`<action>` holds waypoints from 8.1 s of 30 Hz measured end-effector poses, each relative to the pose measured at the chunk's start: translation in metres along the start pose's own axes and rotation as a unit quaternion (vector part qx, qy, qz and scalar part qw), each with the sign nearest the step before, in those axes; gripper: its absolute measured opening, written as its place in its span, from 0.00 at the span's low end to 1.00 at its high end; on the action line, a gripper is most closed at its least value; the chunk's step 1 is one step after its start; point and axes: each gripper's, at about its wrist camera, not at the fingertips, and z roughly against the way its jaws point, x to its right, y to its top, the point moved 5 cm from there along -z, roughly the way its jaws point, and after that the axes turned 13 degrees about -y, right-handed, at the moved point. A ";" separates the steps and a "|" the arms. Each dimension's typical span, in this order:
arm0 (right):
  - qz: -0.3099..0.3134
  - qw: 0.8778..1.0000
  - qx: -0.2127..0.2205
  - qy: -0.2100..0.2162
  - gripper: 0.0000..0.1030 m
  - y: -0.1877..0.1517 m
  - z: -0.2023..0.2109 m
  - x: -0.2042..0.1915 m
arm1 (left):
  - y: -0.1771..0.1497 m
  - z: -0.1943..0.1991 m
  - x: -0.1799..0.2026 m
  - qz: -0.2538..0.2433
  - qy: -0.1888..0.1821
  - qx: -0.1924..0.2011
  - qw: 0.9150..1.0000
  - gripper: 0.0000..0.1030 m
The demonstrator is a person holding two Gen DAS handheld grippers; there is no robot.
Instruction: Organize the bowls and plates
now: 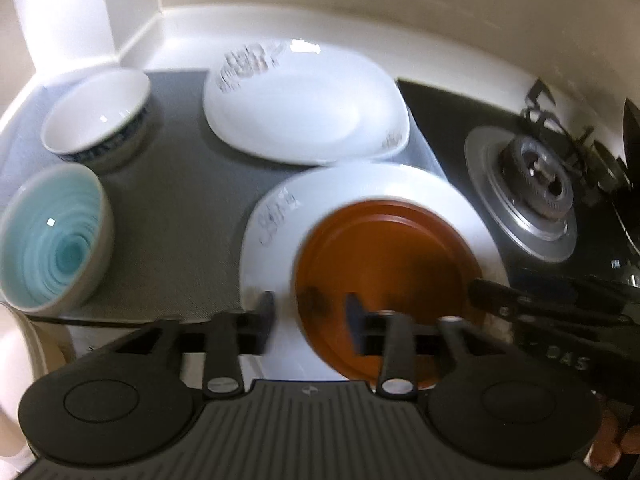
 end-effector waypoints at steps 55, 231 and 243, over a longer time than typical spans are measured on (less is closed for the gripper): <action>-0.002 1.000 0.015 -0.003 0.81 0.011 -0.025 -0.027 | -0.028 0.004 -0.037 0.025 -0.040 -0.032 0.998 0.96; -0.097 0.987 -0.010 0.131 0.22 0.088 -0.091 0.009 | 0.103 -0.032 -0.084 0.097 -0.002 0.031 0.995 0.51; -0.098 0.987 0.017 0.125 0.22 0.065 -0.052 0.012 | 0.074 -0.010 -0.077 0.084 -0.006 0.041 0.996 0.51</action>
